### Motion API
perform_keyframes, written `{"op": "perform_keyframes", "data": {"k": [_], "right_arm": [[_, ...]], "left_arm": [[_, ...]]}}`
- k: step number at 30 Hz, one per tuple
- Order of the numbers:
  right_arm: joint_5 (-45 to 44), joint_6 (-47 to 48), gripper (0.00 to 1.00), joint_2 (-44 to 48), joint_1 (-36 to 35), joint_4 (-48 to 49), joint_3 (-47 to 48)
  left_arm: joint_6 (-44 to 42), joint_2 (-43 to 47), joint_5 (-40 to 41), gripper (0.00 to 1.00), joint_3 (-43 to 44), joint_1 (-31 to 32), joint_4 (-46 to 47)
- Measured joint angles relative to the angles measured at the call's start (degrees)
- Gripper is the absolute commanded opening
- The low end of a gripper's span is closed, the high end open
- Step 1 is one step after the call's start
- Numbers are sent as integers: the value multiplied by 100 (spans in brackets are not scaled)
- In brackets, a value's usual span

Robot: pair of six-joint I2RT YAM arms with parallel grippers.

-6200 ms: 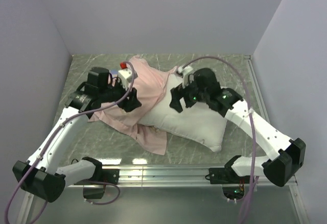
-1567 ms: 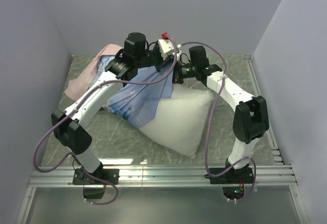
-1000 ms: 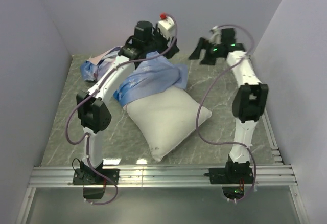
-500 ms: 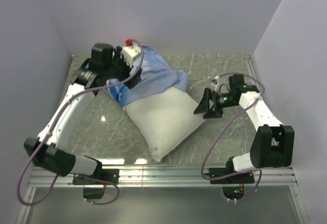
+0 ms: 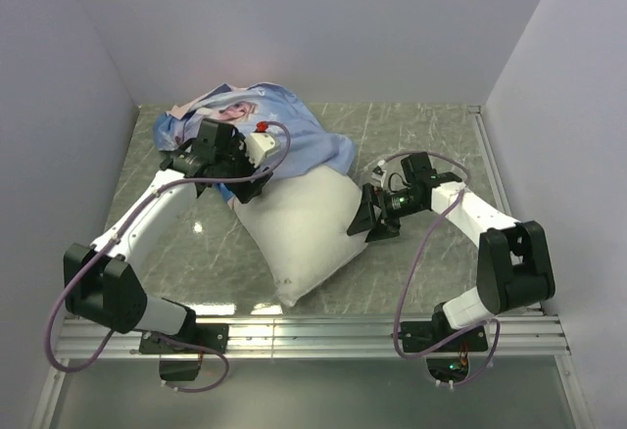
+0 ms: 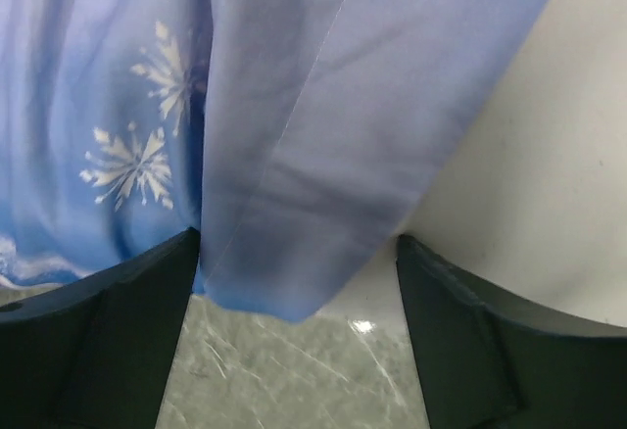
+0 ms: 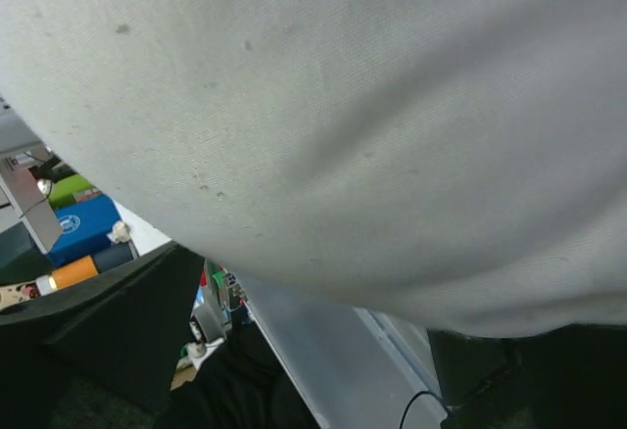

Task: Put the pillow into the pillowcase

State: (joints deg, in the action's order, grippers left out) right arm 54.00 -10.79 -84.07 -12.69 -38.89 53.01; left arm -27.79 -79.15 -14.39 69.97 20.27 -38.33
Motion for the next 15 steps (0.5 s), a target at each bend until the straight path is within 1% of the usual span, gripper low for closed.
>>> {"op": "perform_keyframes", "data": {"k": [1, 2, 3, 4, 5, 6, 7, 8, 9, 10, 12, 15], "right_arm": [[-15, -79, 79, -85, -24, 122, 0], [-39, -155, 64, -166, -31, 232, 0], [-66, -199, 57, -229, -31, 337, 4], [-101, -284, 52, -269, -31, 422, 11], [-127, -343, 39, -286, -31, 511, 15], [-149, -378, 33, -286, -31, 590, 17], [-164, -450, 26, -282, -31, 680, 24], [-181, -507, 10, -280, -31, 785, 24], [-197, -540, 3, -280, -31, 883, 26], [-219, -590, 0, -280, -31, 951, 33], [-278, -643, 0, -282, -31, 1047, 46], [-352, -662, 0, -289, -31, 1139, 68]], "left_arm": [[-20, -66, 44, 76, 0, 0, 83], [-59, -155, 85, 69, 2, 0, 173], [-107, -225, 79, 48, 13, 0, 223], [-131, -291, 76, 39, 42, 0, 238], [-197, -337, 63, 32, 90, 2, 234], [-258, -400, 13, 19, 203, 4, 173], [-284, -481, -52, 14, 404, 13, 52], [-310, -557, -111, 10, 625, 35, -48], [-306, -619, -164, 2, 833, 63, -103], [-304, -693, -243, 0, 1084, 109, -210], [-310, -741, -308, 0, 1429, 267, -275], [-293, -741, -404, 0, 1698, 573, -313]]}}
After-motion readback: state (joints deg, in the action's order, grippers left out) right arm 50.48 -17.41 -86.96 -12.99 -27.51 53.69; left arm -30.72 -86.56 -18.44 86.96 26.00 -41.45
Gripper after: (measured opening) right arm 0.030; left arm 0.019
